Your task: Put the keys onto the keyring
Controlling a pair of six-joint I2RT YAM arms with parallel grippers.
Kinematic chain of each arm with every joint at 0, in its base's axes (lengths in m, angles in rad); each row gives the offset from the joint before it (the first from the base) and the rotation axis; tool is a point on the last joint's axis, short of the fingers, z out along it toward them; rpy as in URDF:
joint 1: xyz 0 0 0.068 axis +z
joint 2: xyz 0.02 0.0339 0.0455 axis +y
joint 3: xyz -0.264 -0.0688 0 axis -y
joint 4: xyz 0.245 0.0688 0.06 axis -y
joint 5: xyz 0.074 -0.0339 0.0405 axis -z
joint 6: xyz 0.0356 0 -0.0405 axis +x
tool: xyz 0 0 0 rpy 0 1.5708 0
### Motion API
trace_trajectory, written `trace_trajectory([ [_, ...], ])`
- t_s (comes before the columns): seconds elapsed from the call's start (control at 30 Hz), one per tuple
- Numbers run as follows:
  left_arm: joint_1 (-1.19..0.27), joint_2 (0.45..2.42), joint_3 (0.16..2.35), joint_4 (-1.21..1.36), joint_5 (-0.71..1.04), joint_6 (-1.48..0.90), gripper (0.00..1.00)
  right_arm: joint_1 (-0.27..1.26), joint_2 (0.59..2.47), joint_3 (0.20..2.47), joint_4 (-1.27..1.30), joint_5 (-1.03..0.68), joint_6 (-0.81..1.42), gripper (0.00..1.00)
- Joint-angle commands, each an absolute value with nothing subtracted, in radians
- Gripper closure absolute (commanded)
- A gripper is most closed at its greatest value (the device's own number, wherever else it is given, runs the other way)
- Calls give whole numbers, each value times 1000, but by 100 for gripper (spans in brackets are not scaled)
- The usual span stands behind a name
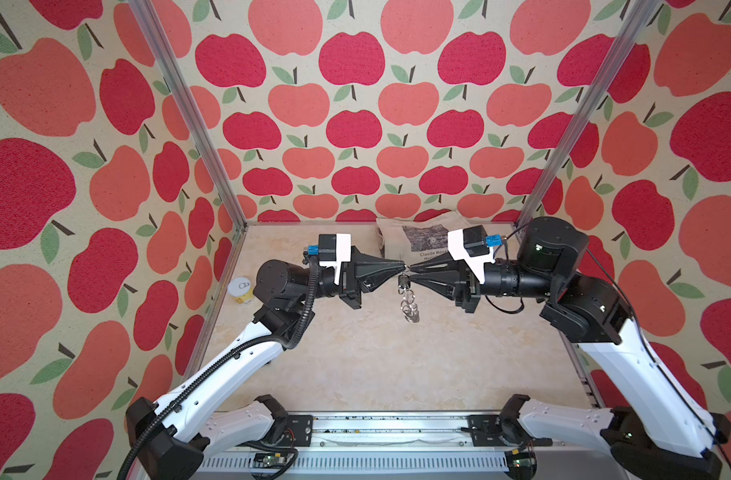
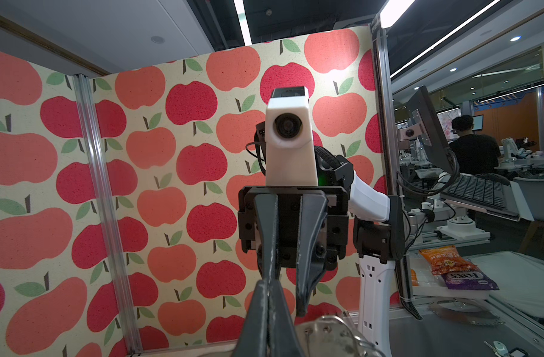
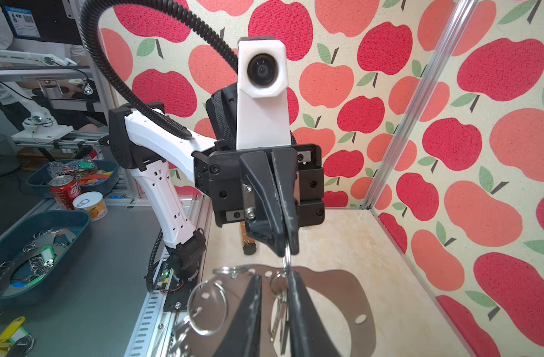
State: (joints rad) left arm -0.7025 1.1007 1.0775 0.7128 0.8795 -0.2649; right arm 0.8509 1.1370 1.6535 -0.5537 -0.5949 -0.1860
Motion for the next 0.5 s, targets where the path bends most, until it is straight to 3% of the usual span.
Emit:
trace_trajectory([
  [0.0,-702,1092,1081,764,888,-271,100,835,1123,1636,-537,-581,-167,72],
  [0.47,-703,1093,1083,778,891,-278,100,828,1161,1634,-494,-673,-118,82],
])
